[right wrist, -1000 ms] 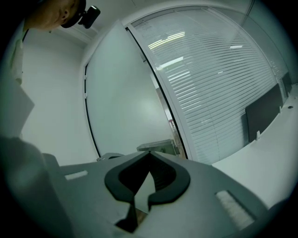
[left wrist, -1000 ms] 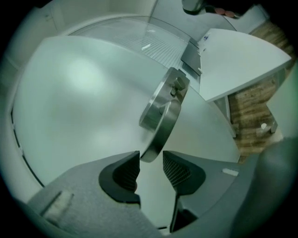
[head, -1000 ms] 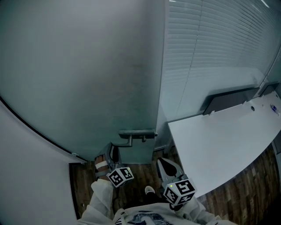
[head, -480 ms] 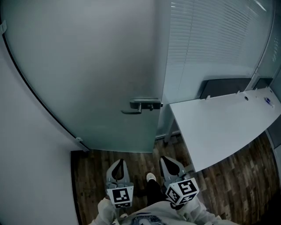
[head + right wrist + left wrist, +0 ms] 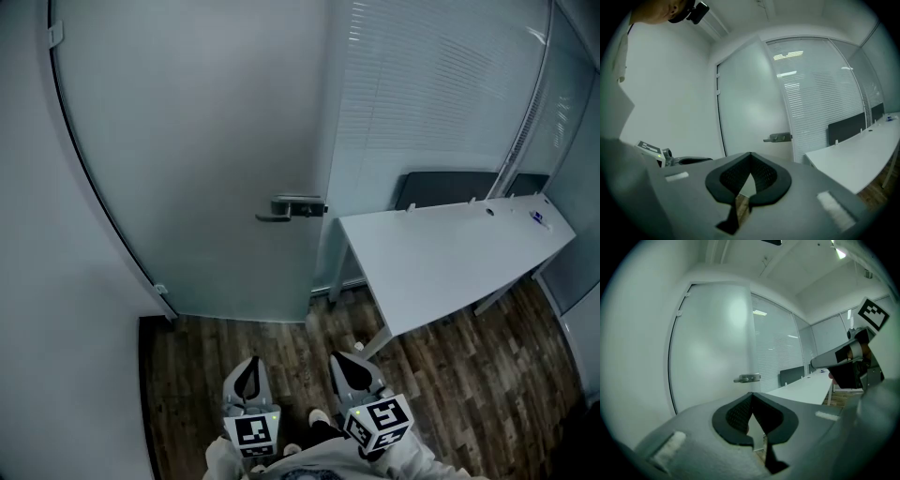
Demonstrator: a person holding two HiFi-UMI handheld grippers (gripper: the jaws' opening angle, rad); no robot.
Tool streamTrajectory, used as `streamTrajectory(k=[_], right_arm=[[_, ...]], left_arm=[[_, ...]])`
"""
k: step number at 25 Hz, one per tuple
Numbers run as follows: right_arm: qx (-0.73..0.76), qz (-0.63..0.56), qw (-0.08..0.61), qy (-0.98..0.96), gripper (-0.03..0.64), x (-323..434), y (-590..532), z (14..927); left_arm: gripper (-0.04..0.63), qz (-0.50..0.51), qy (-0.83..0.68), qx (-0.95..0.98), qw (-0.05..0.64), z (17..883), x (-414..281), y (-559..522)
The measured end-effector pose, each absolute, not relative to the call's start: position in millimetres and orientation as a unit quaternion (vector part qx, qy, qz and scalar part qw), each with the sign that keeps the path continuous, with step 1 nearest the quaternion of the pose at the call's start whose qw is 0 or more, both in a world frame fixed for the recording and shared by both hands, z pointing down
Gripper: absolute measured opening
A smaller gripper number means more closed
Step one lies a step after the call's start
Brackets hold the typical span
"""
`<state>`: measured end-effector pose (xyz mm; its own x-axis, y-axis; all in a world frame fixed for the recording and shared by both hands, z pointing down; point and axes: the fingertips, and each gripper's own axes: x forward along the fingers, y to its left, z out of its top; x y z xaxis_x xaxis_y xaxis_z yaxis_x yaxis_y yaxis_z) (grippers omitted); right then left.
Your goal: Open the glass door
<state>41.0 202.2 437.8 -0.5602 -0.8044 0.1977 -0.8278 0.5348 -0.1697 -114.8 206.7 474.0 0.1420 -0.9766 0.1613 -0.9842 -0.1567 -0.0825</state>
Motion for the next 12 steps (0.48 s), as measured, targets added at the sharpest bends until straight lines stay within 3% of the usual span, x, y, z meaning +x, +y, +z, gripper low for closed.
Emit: streamTrajectory(k=[12], right_arm=[[0.444, 0.146, 0.042, -0.883, 0.003, 77, 243, 437]], left_arm=[[0.000, 0.119, -0.638, 0.760, 0.006, 461, -62, 243]])
